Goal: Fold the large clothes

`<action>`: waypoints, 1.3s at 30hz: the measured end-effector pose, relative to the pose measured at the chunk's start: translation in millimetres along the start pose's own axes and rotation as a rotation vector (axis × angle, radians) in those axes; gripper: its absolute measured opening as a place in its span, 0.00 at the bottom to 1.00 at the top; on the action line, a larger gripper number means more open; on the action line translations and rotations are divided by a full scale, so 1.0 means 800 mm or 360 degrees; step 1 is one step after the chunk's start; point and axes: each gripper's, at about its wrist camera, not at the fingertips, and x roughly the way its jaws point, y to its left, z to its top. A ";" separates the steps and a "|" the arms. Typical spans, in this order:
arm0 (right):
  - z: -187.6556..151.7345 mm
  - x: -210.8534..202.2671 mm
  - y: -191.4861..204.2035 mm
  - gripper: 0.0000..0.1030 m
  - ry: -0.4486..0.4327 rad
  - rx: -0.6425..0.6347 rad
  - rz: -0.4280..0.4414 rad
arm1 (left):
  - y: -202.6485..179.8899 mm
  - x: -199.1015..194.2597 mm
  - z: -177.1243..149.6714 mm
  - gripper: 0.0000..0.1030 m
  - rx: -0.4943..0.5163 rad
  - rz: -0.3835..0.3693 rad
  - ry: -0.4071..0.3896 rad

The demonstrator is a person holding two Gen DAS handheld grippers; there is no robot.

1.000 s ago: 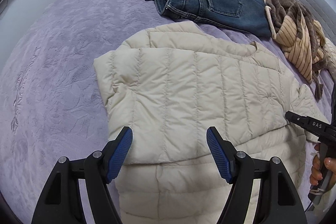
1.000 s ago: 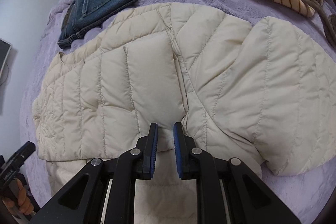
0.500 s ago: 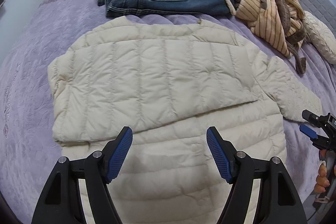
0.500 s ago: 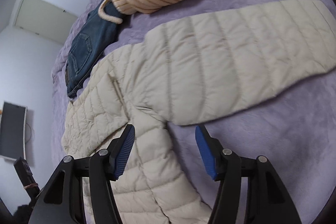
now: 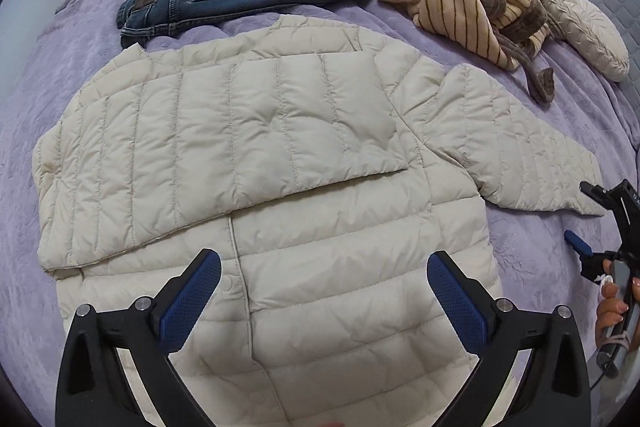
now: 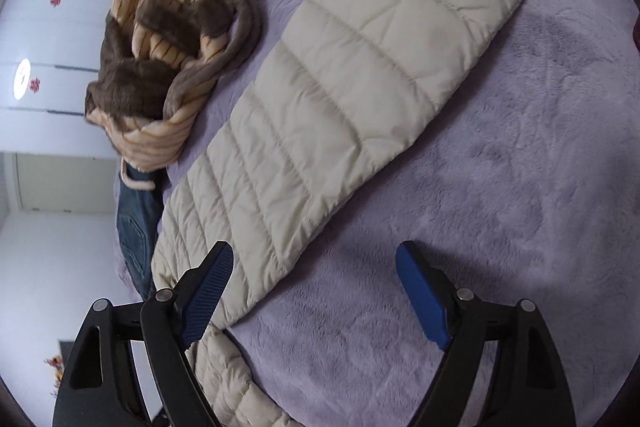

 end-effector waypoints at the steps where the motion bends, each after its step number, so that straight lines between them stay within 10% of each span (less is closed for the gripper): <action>1: 0.008 0.002 -0.005 0.83 -0.0012 0.0032 0.0028 | -0.002 0.005 0.000 1.00 0.0001 -0.0014 0.0032; 13: 0.066 0.022 0.003 0.82 -0.0071 0.0307 0.0343 | -0.004 0.006 0.005 1.00 -0.0048 -0.0103 0.0042; 15: 0.070 0.029 0.009 0.73 -0.0047 0.0372 0.0392 | 0.001 0.003 0.008 1.00 -0.0060 -0.0105 0.0024; 19: 0.072 0.040 0.021 0.11 0.0007 0.0461 0.0494 | 0.020 -0.004 0.014 1.00 -0.0096 -0.0109 -0.0005; 21: 0.072 0.037 0.038 0.08 -0.0006 0.0415 0.0502 | 0.034 -0.008 0.017 1.00 -0.0129 -0.0095 -0.0030; 31: 0.019 0.047 0.245 0.08 0.0012 -0.0406 0.0468 | 0.131 -0.028 0.023 1.00 -0.0364 0.0002 -0.0127; 39: -0.158 0.133 0.412 0.08 0.0129 -0.1487 0.0199 | 0.209 -0.041 0.013 1.00 -0.0606 0.0076 -0.0219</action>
